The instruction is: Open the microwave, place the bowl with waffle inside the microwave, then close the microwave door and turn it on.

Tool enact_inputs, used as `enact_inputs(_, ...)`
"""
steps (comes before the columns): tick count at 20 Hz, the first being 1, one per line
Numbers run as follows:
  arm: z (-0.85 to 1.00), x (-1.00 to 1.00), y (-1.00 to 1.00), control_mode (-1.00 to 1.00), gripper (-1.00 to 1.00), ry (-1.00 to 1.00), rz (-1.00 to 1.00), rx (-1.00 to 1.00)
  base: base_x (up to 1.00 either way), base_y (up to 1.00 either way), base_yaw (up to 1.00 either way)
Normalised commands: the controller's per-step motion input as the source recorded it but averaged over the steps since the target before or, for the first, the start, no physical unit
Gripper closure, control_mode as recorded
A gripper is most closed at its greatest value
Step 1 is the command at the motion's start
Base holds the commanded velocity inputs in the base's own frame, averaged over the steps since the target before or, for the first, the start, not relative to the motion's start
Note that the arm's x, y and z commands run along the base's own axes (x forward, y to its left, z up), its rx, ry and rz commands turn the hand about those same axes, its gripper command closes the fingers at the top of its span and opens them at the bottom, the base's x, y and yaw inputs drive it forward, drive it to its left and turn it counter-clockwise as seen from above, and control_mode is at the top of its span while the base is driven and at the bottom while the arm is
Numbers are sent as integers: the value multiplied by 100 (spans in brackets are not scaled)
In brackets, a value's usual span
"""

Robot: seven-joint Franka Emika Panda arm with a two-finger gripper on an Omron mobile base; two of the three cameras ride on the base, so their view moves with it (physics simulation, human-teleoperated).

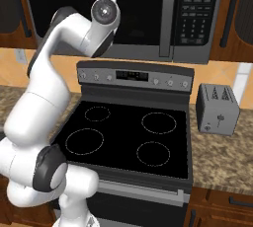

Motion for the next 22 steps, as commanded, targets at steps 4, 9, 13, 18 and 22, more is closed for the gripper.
enact_inputs(4,25,-44,-3,-100,-100,-3,3,0,0,0,0)
enact_inputs(9,12,-88,-14,-100,-100,-11,8,-7,0,0,0)
enact_inputs(13,1,-80,0,-100,-100,-12,6,-32,0,0,0)
enact_inputs(18,0,-66,0,-100,100,-12,12,-42,0,0,0)
enact_inputs(22,0,-51,0,-100,100,0,16,-38,0,0,0)
